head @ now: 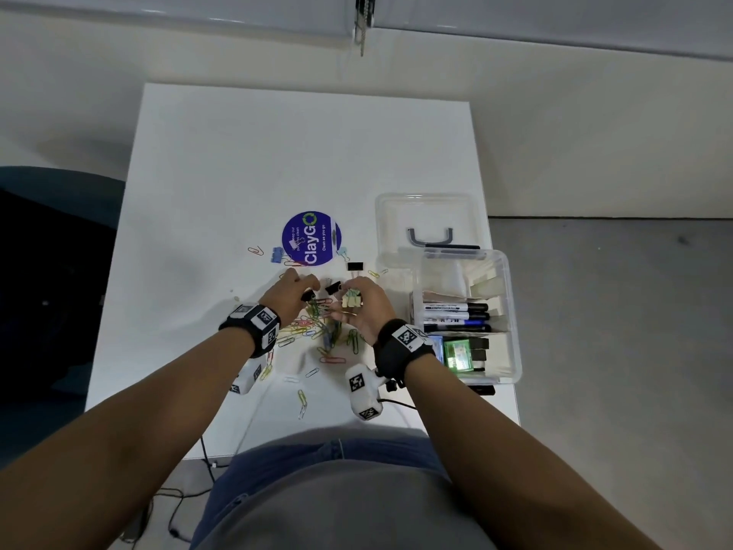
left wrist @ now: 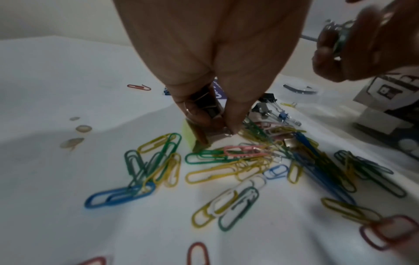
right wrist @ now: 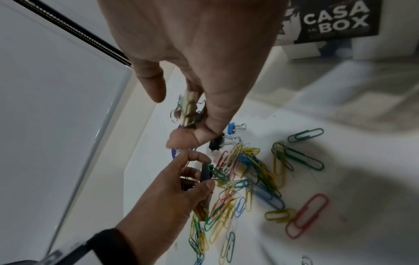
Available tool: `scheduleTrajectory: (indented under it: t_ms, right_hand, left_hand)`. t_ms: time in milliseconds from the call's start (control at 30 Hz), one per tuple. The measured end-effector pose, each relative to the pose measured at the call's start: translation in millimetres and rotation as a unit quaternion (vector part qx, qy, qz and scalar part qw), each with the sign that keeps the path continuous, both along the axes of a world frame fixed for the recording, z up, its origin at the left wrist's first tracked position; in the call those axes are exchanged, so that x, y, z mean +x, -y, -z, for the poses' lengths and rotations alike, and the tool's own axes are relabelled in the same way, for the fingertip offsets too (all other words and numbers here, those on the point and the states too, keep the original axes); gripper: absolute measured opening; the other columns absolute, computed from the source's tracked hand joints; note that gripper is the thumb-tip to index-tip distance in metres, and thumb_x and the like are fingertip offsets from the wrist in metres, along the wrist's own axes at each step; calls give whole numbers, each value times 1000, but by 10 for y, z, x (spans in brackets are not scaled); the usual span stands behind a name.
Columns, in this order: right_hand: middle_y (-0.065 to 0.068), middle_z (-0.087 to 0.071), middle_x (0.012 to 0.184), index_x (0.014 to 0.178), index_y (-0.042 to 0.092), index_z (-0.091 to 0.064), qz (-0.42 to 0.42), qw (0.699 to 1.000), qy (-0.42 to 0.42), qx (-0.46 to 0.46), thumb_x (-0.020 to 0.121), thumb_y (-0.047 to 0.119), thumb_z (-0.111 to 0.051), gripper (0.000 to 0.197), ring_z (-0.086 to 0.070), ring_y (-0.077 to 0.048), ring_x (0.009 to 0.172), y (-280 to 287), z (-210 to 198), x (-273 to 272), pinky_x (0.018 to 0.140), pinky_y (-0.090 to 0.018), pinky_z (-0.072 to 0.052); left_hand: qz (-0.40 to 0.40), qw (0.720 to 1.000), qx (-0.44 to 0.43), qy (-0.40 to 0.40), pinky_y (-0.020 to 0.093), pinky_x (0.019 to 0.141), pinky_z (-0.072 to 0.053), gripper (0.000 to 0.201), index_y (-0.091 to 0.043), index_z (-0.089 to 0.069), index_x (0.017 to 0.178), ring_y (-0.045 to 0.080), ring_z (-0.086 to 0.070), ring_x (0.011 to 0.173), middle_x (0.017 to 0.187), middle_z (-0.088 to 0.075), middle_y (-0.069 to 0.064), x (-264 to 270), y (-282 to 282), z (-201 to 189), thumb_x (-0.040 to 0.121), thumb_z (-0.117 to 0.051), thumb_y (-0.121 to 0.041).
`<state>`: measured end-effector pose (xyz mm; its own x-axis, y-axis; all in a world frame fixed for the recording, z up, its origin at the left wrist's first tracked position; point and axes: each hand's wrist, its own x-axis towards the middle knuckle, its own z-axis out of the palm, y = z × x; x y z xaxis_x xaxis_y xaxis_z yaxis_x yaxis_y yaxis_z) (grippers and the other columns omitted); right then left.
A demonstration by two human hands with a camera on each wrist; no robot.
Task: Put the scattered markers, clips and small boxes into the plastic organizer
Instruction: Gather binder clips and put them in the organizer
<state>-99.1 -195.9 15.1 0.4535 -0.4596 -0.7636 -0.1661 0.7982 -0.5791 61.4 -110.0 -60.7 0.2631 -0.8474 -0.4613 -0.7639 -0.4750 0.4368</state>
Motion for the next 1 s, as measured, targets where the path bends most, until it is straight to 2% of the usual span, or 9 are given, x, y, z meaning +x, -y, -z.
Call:
scheduleTrajectory:
  t_ms: [167,267,367,467,600,700,800,900,1000]
  right_hand:
    - [-4,-49,67,79,15,-46,-84,989,-76,-98,96,31,-51,23,-39,-13,45,-9,14,-29,43,-22,-31]
    - [-3,-48,66,82,16,-44,-102,983,-79,-130,96,30,-48,20,-34,-13,44,59,-116,-88,41,-19,-24]
    - [-2,-50,66,93,13,-47,-108,977,-73,-166,96,30,-48,17,-35,-13,46,177,-325,-210,42,-21,-25]
    - [-2,-53,71,103,2,-54,-98,968,-72,-221,96,32,-50,31,-40,-14,50,348,-498,-415,43,-24,-32]
    - [-5,-54,74,101,2,-62,-39,963,-80,-255,94,25,-55,25,-44,-15,51,636,-590,-760,44,-24,-37]
    - [-3,-56,73,94,10,-62,23,948,-132,-290,94,24,-55,15,-49,-15,56,874,-565,-979,48,-26,-41]
    - [-4,-56,76,98,12,-60,29,937,-175,-300,96,23,-51,15,-55,-19,68,1060,-509,-1077,57,-30,-49]
    - [-10,-57,90,114,4,-58,-13,943,-187,-275,97,16,-42,26,-57,-22,78,1142,-512,-1089,70,-36,-56]
    - [-9,-56,107,127,6,-51,-117,914,-240,-305,97,9,-39,33,-58,-17,85,1173,-526,-1102,78,-26,-58]
  left_hand:
    - [2,999,9,38,36,67,-44,27,-9,-43,107,32,-54,75,104,-48,16,-36,6,-84,88,-61,-5]
    - [-1,999,7,50,40,68,-44,18,-7,-41,99,32,-54,77,98,-55,18,0,0,-152,90,-57,-7]
    - [-13,999,-18,37,38,66,-44,15,-7,-44,99,31,-54,77,93,-58,14,70,-15,-305,91,-56,-10]
    - [-42,995,-84,18,30,64,-39,15,-9,-51,102,25,-52,75,89,-58,7,55,31,-583,94,-57,-21]
    - [-61,985,-146,-64,26,54,-38,19,-14,-55,90,18,-55,64,71,-60,0,-340,311,-1058,96,-53,-33]
    - [-68,971,-170,-156,22,58,-42,14,-15,-58,93,12,-58,67,80,-65,-1,-817,675,-1254,95,-58,-29]
    - [-71,961,-161,-214,29,74,-52,11,-15,-60,100,20,-65,82,96,-69,6,-1247,1066,-1285,92,-59,-22]
    - [-67,969,-131,-197,29,81,-48,24,-11,-58,113,25,-62,99,109,-65,11,-1486,1331,-1247,89,-60,-15]
    - [-36,975,-91,-197,33,91,-47,44,-12,-47,131,27,-57,110,124,-56,13,-1527,1381,-1213,88,-57,-10]
